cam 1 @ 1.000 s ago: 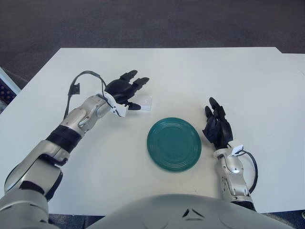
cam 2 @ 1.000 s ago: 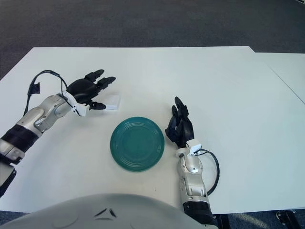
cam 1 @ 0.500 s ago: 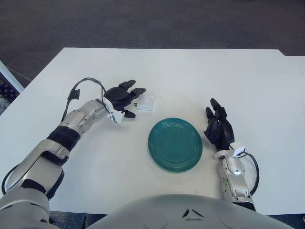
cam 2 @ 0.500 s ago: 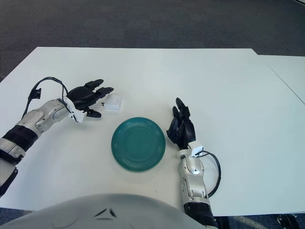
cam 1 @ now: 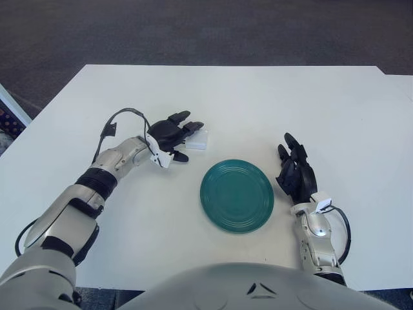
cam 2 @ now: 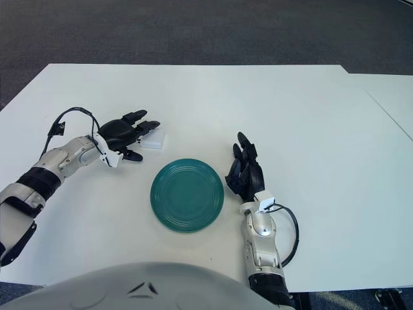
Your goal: Put the charger into the plate.
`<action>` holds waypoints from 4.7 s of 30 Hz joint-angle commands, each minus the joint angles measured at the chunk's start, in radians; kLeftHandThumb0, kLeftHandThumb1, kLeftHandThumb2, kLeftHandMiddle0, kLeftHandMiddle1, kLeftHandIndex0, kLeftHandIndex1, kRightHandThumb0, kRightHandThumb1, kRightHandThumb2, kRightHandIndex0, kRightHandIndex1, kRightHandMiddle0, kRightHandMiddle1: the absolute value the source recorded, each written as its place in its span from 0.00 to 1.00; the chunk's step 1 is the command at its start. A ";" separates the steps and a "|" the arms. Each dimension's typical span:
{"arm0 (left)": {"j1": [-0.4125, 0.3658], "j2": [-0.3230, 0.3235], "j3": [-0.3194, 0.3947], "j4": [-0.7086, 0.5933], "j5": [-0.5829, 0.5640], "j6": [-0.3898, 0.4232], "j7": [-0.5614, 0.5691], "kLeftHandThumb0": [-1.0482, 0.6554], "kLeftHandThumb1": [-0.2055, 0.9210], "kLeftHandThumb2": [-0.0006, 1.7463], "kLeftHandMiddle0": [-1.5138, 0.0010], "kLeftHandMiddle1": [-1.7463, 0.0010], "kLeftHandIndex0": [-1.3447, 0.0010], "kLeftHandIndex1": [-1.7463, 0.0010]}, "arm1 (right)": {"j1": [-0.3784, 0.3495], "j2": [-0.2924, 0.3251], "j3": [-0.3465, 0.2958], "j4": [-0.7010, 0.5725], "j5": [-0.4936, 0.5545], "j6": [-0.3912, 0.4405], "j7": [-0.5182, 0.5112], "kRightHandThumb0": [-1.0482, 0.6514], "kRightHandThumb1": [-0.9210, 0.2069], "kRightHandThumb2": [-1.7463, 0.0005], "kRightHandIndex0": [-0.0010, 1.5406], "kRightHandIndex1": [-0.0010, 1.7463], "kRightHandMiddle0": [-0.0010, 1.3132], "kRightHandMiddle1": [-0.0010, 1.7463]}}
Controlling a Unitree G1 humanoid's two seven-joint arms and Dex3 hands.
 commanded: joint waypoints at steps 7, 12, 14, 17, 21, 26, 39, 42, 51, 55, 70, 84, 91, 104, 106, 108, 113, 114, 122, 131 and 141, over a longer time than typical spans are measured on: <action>-0.066 -0.022 -0.017 0.103 0.029 -0.016 0.059 0.00 1.00 0.29 1.00 1.00 1.00 0.74 | 0.081 0.016 0.003 0.075 0.013 0.103 -0.001 0.10 0.00 0.47 0.09 0.00 0.00 0.20; -0.080 -0.035 -0.010 0.124 0.016 -0.007 0.050 0.00 1.00 0.29 1.00 1.00 1.00 0.75 | 0.081 0.021 0.005 0.072 0.011 0.109 -0.005 0.11 0.00 0.46 0.09 0.00 0.00 0.20; -0.082 -0.040 -0.006 0.128 0.011 0.001 0.045 0.00 1.00 0.28 1.00 1.00 1.00 0.75 | 0.082 0.023 0.007 0.069 0.008 0.107 -0.007 0.10 0.00 0.46 0.09 0.00 0.00 0.20; -0.080 -0.048 0.003 0.129 -0.002 0.026 0.038 0.00 1.00 0.28 1.00 1.00 1.00 0.76 | 0.082 0.026 0.011 0.069 0.004 0.098 -0.008 0.11 0.00 0.47 0.09 0.00 0.00 0.20; -0.076 -0.058 0.015 0.125 -0.020 0.058 0.029 0.00 1.00 0.28 1.00 1.00 1.00 0.78 | 0.081 0.029 0.015 0.071 -0.001 0.092 -0.011 0.11 0.00 0.47 0.08 0.00 0.00 0.19; -0.070 -0.074 0.035 0.104 -0.037 0.126 0.016 0.00 1.00 0.27 1.00 1.00 1.00 0.82 | 0.081 0.028 0.024 0.070 -0.012 0.090 -0.014 0.11 0.00 0.46 0.07 0.00 0.00 0.17; -0.048 -0.138 0.061 0.053 -0.087 0.298 -0.066 0.00 1.00 0.32 0.99 1.00 1.00 0.83 | 0.092 0.039 0.047 0.053 -0.025 0.095 -0.035 0.12 0.00 0.45 0.07 0.00 0.00 0.17; -0.049 -0.156 0.068 0.055 -0.108 0.325 -0.089 0.00 1.00 0.32 0.98 1.00 1.00 0.82 | 0.091 0.041 0.051 0.054 -0.027 0.094 -0.038 0.12 0.00 0.46 0.07 0.00 0.00 0.17; -0.063 -0.190 0.069 0.069 -0.156 0.370 -0.186 0.00 1.00 0.37 0.90 0.99 1.00 0.76 | 0.094 0.041 0.059 0.059 -0.037 0.081 -0.046 0.13 0.00 0.46 0.07 0.00 0.00 0.18; -0.073 -0.194 0.063 0.076 -0.167 0.375 -0.234 0.00 1.00 0.40 0.87 0.98 1.00 0.74 | 0.094 0.043 0.063 0.059 -0.051 0.076 -0.055 0.13 0.00 0.46 0.07 0.00 0.00 0.18; -0.113 -0.198 0.054 0.116 -0.229 0.335 -0.415 0.00 1.00 0.43 0.81 0.98 1.00 0.73 | 0.092 0.043 0.070 0.069 -0.059 0.071 -0.066 0.13 0.00 0.46 0.07 0.00 0.00 0.16; -0.139 -0.193 0.013 0.132 -0.189 0.322 -0.427 0.00 1.00 0.45 0.72 0.97 0.97 0.68 | 0.092 0.048 0.073 0.059 -0.056 0.088 -0.074 0.13 0.00 0.46 0.06 0.00 0.00 0.15; -0.169 -0.166 -0.077 0.130 -0.068 0.322 -0.409 0.00 1.00 0.45 0.70 0.96 0.94 0.66 | 0.093 0.048 0.073 0.058 -0.050 0.074 -0.069 0.12 0.00 0.46 0.07 0.00 0.00 0.15; -0.196 -0.128 -0.188 0.124 0.078 0.324 -0.400 0.00 1.00 0.40 0.85 0.72 0.95 0.69 | 0.101 0.047 0.074 0.044 -0.049 0.092 -0.068 0.10 0.00 0.46 0.08 0.00 0.00 0.16; -0.197 -0.132 -0.206 0.140 0.100 0.315 -0.366 0.00 1.00 0.39 0.94 0.53 0.95 0.70 | 0.102 0.049 0.072 0.044 -0.048 0.092 -0.072 0.09 0.00 0.47 0.08 0.01 0.00 0.17; -0.198 -0.136 -0.218 0.154 0.113 0.308 -0.341 0.00 1.00 0.38 0.97 0.44 0.95 0.71 | 0.102 0.050 0.071 0.045 -0.046 0.090 -0.073 0.09 0.00 0.47 0.08 0.01 0.00 0.17; -0.203 -0.153 -0.250 0.212 0.141 0.290 -0.264 0.00 1.00 0.35 0.99 0.20 0.94 0.71 | 0.098 0.044 0.062 0.053 -0.030 0.089 -0.060 0.10 0.00 0.47 0.09 0.01 0.00 0.17; -0.204 -0.155 -0.253 0.220 0.143 0.287 -0.254 0.00 1.00 0.34 1.00 0.16 0.93 0.71 | 0.098 0.043 0.061 0.055 -0.028 0.089 -0.058 0.10 0.00 0.47 0.09 0.00 0.00 0.17; -0.205 -0.174 -0.259 0.267 0.134 0.287 -0.222 0.00 1.00 0.33 1.00 0.04 0.92 0.64 | 0.095 0.037 0.050 0.073 -0.012 0.073 -0.027 0.11 0.00 0.46 0.08 0.00 0.00 0.17; -0.204 -0.205 -0.236 0.315 0.088 0.295 -0.250 0.00 1.00 0.30 0.80 0.00 0.93 0.32 | 0.094 0.037 0.045 0.098 0.000 0.026 0.002 0.11 0.00 0.46 0.06 0.00 0.00 0.14; -0.221 -0.301 -0.165 0.536 -0.003 0.298 -0.129 0.16 1.00 0.26 0.58 0.00 0.64 0.01 | 0.094 0.038 0.033 0.121 0.000 -0.014 0.004 0.10 0.00 0.48 0.06 0.00 0.00 0.15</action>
